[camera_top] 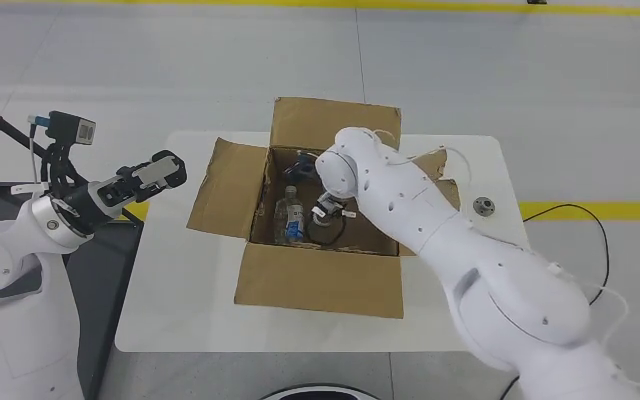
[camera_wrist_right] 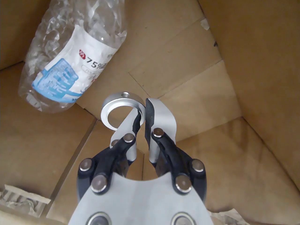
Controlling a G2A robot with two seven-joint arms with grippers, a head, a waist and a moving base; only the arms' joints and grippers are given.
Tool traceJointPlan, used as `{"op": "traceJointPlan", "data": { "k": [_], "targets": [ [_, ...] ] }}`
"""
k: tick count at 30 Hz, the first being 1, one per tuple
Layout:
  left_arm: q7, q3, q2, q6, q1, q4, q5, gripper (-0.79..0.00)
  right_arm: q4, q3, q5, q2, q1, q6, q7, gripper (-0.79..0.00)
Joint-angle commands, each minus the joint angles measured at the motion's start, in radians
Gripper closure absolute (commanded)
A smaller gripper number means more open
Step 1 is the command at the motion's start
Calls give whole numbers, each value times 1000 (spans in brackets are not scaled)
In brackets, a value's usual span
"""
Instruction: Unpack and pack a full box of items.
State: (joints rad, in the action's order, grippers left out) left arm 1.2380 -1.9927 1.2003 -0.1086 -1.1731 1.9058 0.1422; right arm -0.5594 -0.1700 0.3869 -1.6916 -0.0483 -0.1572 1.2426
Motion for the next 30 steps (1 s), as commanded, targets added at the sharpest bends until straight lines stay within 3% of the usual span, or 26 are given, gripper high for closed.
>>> {"op": "traceJointPlan", "data": {
  "k": [1, 12, 24, 27, 30],
  "targets": [
    [0, 0, 0, 0, 0, 0, 0, -785, 26, 0, 14, -16, -3, 4, -8, 0],
    [0, 0, 0, 0, 0, 0, 0, -785, 144, -1, 81, -95, -17, 24, -41, 0],
    [0, 0, 0, 0, 0, 0, 0, -785, 245, -14, 111, -149, -24, -8, -53, 0],
    [0, 0, 0, 0, 0, 0, 0, -785, 262, -19, 115, -159, -24, -15, -55, -148],
    [0, 0, 0, 0, 0, 0, 0, -785, 279, -24, 119, -167, -24, -20, -57, -151]
  ]
}}
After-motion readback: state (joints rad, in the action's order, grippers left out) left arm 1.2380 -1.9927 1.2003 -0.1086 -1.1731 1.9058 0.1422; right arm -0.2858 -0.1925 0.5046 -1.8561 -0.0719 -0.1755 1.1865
